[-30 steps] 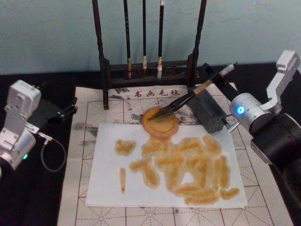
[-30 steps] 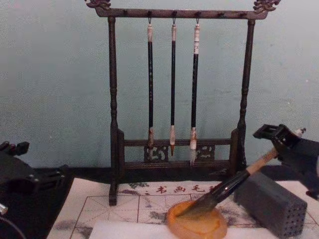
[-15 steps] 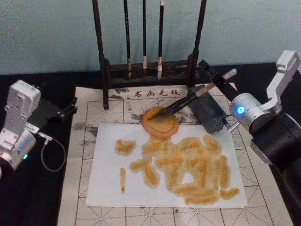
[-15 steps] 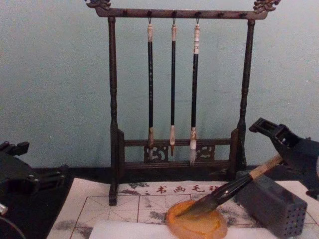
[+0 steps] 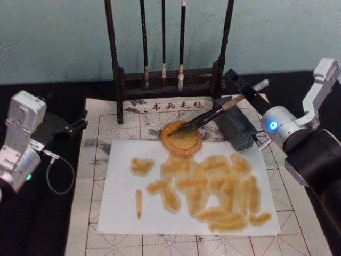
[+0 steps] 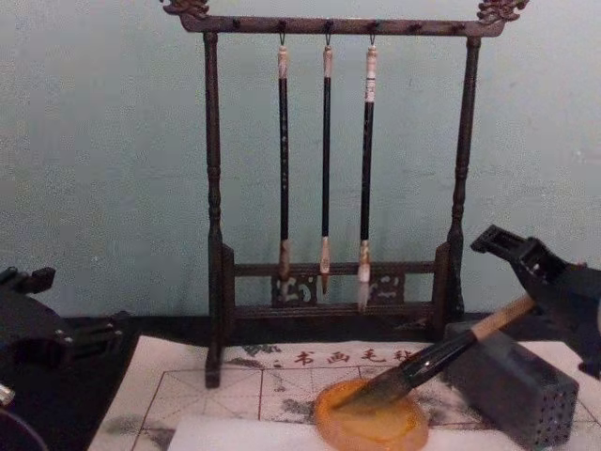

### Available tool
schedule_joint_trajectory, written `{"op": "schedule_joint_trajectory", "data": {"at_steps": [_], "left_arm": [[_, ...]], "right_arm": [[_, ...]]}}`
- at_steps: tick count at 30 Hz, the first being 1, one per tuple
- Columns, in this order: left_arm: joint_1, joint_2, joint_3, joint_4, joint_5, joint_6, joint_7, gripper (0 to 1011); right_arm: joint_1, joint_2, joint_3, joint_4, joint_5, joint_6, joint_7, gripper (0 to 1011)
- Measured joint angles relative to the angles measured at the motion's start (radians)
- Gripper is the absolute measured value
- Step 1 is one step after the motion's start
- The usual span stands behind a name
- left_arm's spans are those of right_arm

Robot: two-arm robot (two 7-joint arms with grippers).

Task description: Pick up the brush from the inkstone, write on the paper, then place the brush back to its original position.

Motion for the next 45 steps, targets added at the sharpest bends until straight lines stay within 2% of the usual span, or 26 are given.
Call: {"op": "schedule_joint_trajectory", "data": {"at_steps": [12,18,27,34,40,44,45], "left_arm": [[0.0,0.0,0.0,0.0,0.0,0.0,0.0,1001],[0.0,0.0,0.0,0.0,0.0,0.0,0.0,1001],[0.0,0.0,0.0,0.0,0.0,0.0,0.0,1001],[0.0,0.0,0.0,0.0,0.0,0.0,0.0,1001],[0.0,0.0,0.0,0.0,0.0,0.0,0.0,1001],[0.0,0.0,0.0,0.0,0.0,0.0,0.0,1001],[0.0,0.0,0.0,0.0,0.0,0.0,0.0,1001]], "right_arm": [[0.0,0.004,0.007,0.013,0.005,0.008,-0.013,1000],[-0.016,0.013,0.01,-0.007,0.013,0.018,-0.028,1000],[-0.083,0.054,0.014,-0.111,0.046,0.036,-0.06,1000],[-0.146,0.1,0.001,-0.214,0.048,0.023,-0.093,1000],[-0.19,0.144,-0.024,-0.29,0.003,0.007,-0.097,1000],[-0.199,0.173,-0.055,-0.317,-0.071,0.001,-0.078,1000],[-0.199,0.187,-0.074,-0.325,-0.116,-0.002,-0.071,1000]]}}
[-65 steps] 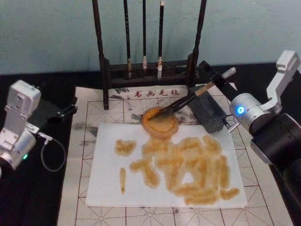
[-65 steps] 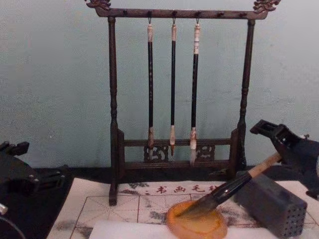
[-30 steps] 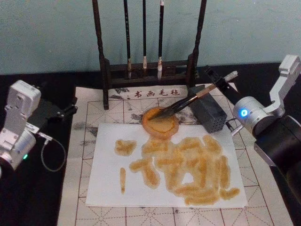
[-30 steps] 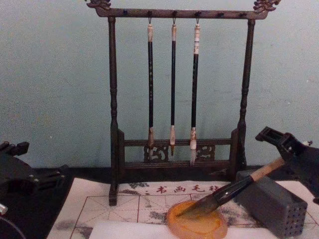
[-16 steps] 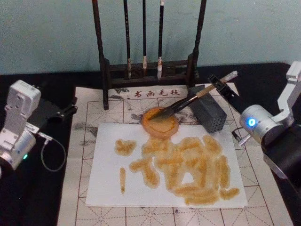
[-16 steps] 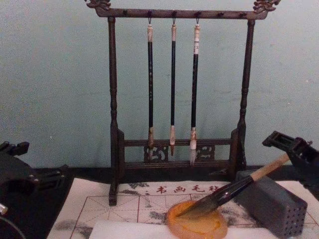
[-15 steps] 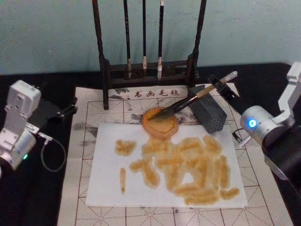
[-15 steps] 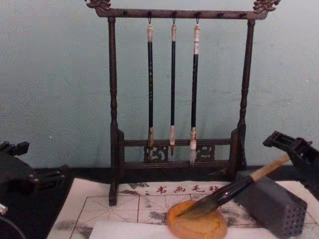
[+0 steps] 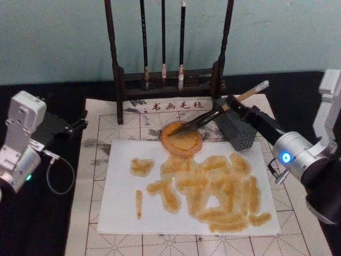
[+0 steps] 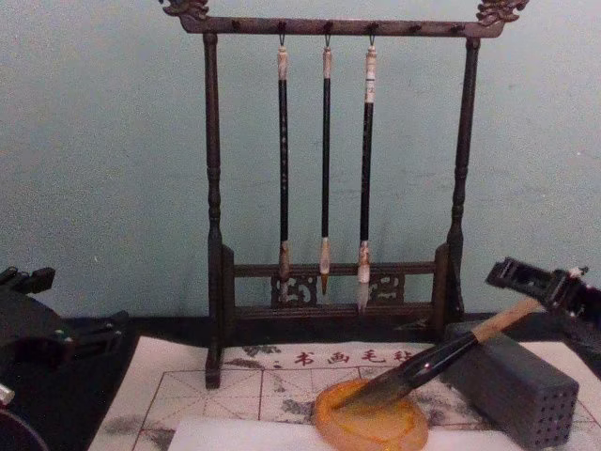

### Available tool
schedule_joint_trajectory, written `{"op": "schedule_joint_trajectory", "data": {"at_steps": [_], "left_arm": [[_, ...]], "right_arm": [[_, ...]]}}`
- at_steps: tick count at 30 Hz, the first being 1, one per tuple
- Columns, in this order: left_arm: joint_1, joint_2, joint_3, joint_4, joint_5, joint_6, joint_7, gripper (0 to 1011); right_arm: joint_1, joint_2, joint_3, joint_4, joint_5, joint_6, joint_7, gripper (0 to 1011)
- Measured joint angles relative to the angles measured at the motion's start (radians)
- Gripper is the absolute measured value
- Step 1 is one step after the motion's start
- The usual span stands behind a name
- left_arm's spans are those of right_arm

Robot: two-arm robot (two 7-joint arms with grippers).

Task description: Pick up the brush from the inkstone, write on the paper, then place the brush back to its original position.

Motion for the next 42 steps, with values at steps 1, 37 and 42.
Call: {"op": "schedule_joint_trajectory", "data": {"at_steps": [1,37,42], "left_arm": [[0.0,0.0,0.0,0.0,0.0,0.0,0.0,1001],[0.0,0.0,0.0,0.0,0.0,0.0,0.0,1001],[0.0,0.0,0.0,0.0,0.0,0.0,0.0,1001]], "right_arm": [[0.001,0.008,-0.011,-0.003,-0.023,0.0,0.003,1000],[0.028,0.125,-0.21,-0.032,-0.595,-0.003,-0.083,1000],[0.029,0.124,-0.208,-0.032,-0.591,-0.003,-0.083,1000]]}}
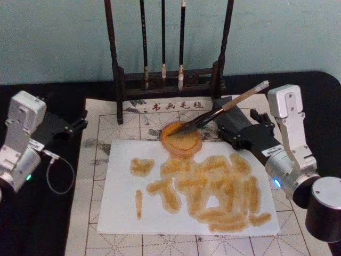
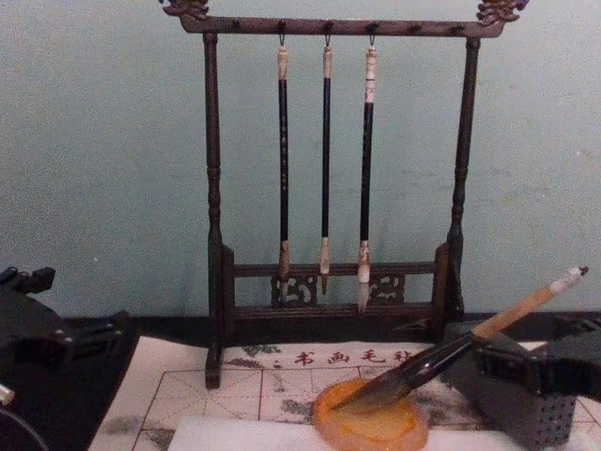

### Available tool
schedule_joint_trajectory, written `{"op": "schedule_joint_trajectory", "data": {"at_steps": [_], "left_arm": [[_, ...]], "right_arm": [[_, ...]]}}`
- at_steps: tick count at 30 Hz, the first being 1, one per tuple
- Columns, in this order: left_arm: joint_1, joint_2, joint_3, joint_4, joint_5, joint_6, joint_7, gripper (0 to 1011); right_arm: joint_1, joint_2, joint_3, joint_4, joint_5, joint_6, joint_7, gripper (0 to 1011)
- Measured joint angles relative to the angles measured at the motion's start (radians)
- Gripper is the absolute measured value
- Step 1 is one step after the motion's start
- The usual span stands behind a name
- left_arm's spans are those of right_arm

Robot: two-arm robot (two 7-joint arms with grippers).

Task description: Pick up the brush from the inkstone, write on the paper, then place the brush back to its original position.

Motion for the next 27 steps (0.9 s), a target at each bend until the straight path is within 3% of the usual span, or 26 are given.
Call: {"op": "schedule_joint_trajectory", "data": {"at_steps": [27], "left_arm": [[0.0,0.0,0.0,0.0,0.0,0.0,0.0,1001]], "right_arm": [[0.0,-0.001,0.002,0.0,0.007,0.0,0.002,1000]]}}
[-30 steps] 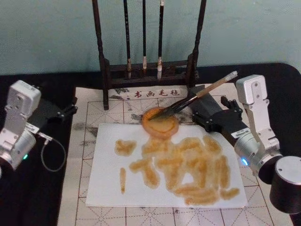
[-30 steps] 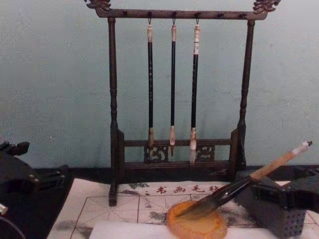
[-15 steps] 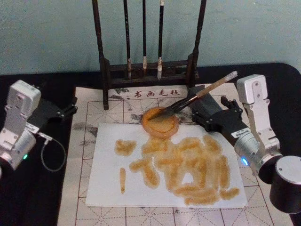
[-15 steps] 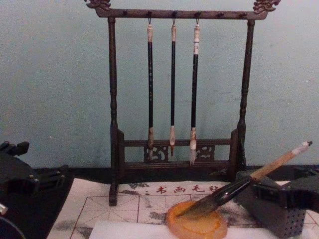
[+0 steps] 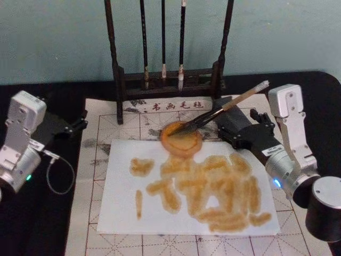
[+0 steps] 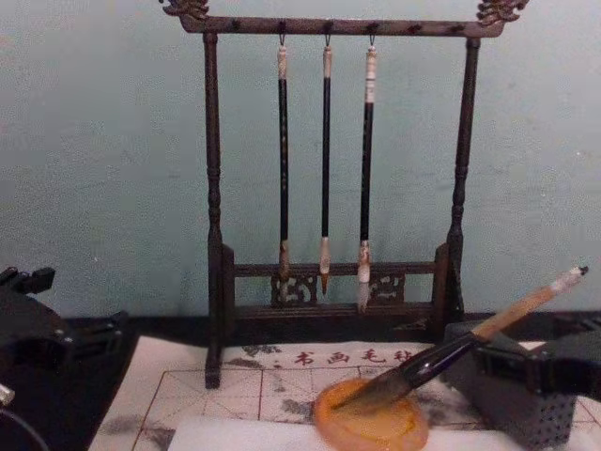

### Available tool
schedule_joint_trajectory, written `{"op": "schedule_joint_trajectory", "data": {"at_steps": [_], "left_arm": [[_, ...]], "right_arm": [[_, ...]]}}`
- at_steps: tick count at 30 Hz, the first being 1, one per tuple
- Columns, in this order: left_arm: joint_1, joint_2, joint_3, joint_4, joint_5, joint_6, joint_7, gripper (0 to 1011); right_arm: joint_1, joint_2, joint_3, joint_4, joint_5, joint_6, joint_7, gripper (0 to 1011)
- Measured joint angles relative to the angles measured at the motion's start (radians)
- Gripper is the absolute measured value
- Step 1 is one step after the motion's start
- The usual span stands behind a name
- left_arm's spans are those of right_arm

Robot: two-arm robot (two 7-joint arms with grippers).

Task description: Pick up the brush from the inkstone, write on the paper, then place the brush back to its original position.

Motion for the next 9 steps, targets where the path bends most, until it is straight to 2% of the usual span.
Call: {"op": "schedule_joint_trajectory", "data": {"at_steps": [9], "left_arm": [[0.0,0.0,0.0,0.0,0.0,0.0,0.0,1001]], "right_arm": [[0.0,0.0,0.0,0.0,0.0,0.0,0.0,1000]]}}
